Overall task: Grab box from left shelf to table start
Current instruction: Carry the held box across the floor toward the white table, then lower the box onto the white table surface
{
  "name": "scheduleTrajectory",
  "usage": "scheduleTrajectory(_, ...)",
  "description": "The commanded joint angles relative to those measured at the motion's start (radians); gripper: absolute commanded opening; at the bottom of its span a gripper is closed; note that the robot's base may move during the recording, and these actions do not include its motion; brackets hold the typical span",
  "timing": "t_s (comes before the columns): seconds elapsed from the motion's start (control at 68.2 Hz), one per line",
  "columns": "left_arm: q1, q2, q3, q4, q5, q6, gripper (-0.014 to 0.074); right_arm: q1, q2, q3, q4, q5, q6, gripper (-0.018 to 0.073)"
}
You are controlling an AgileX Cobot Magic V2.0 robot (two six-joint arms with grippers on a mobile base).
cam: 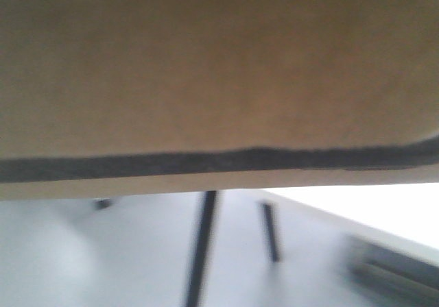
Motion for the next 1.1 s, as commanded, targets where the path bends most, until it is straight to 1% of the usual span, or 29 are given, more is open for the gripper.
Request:
scheduleTrajectory(0.0,-0.005,0.008,-0.035,0.03,-0.187,-0.026,-0.0093,-0.006,0.019,-0.027,-0.091,-0.16,-0.005,0.0062)
scheduleTrajectory(1.085,-0.005,0.008,-0.035,0.03,-0.187,-0.026,-0.0093,-0.006,0.019,-0.027,-0.091,-0.16,-0.005,0.0062)
